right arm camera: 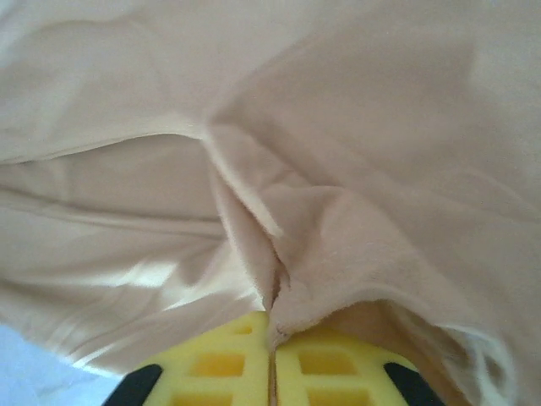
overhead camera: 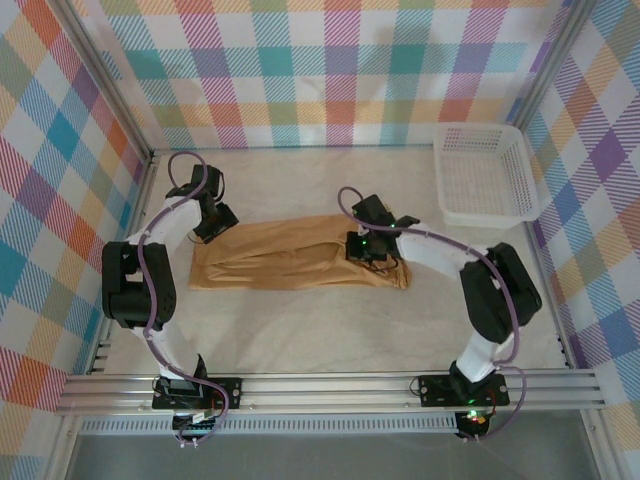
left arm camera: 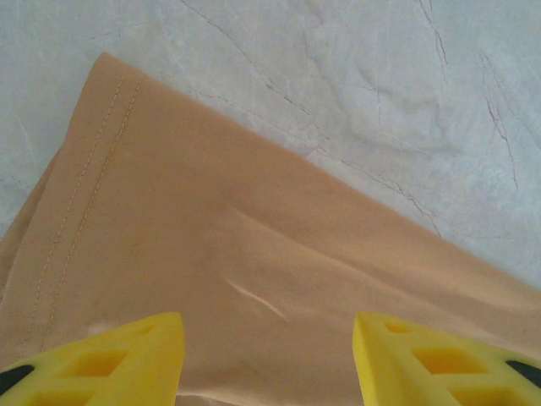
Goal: Fold the inside-out t-shirt
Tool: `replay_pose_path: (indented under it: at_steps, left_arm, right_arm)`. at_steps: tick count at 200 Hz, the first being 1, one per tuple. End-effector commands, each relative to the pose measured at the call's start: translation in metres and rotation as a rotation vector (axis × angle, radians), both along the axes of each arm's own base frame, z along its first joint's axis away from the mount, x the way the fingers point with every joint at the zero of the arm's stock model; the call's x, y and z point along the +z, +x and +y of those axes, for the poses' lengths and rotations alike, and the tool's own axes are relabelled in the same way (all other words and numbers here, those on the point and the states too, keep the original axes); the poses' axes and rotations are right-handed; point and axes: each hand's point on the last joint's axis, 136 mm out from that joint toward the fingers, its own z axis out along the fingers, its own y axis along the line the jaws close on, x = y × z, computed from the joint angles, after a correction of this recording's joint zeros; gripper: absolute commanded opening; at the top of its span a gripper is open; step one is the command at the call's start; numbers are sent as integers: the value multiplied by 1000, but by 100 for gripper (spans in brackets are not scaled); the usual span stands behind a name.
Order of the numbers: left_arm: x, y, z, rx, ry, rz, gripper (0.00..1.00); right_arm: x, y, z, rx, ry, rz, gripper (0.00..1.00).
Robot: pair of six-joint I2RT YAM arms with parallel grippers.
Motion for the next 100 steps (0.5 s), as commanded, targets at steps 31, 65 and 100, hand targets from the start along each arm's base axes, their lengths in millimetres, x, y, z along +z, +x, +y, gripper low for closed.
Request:
replay_pose_path:
  at_steps: [31, 65, 100]
  left_arm:
    - [-9, -9, 0, -2, -4, 54, 55]
    - [8, -10, 3, -17, 14, 36, 55]
    - [12, -8, -1, -40, -7, 28, 56]
  right_arm:
    - [-21, -45, 1, -16, -142, -46, 38]
    - [6, -39, -18, -54, -170, -107, 50]
    - [12, 6, -66, -121, -114, -19, 89]
